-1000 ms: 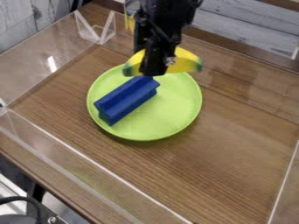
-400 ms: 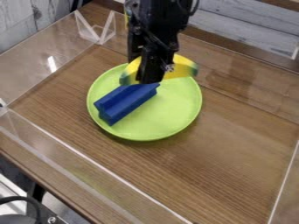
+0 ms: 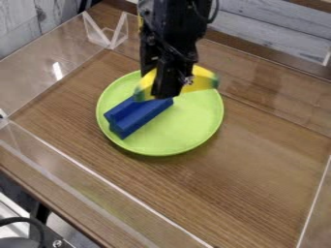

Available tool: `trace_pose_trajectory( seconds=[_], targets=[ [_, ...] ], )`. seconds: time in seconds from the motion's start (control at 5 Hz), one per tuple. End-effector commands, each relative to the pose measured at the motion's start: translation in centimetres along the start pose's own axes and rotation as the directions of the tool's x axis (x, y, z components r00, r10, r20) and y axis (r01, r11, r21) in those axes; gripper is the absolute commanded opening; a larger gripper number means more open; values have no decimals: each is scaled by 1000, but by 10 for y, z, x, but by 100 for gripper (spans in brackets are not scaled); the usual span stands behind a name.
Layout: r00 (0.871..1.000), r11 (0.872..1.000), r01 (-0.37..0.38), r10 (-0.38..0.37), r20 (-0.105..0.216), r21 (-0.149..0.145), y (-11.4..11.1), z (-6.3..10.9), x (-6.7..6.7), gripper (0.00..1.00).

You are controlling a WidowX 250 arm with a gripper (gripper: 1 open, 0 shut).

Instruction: Put the banana in the green plate

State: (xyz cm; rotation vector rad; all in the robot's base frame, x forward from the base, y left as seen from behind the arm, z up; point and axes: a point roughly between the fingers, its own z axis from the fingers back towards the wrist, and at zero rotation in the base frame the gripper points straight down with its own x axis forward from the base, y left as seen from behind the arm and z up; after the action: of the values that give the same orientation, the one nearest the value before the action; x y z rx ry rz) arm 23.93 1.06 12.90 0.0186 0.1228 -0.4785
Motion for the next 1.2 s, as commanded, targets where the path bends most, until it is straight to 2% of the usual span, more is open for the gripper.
trace_pose_trajectory(
  seconds=[0.0,0.6,1.0],
  targets=[
    [998,999,-25,24,60,20,0,14,-2,0],
    [995,997,-77,78,61,-18,-3,10,-1,0],
    [994,996,-83,84,69,-27,1,9,-2,0]
  ],
)
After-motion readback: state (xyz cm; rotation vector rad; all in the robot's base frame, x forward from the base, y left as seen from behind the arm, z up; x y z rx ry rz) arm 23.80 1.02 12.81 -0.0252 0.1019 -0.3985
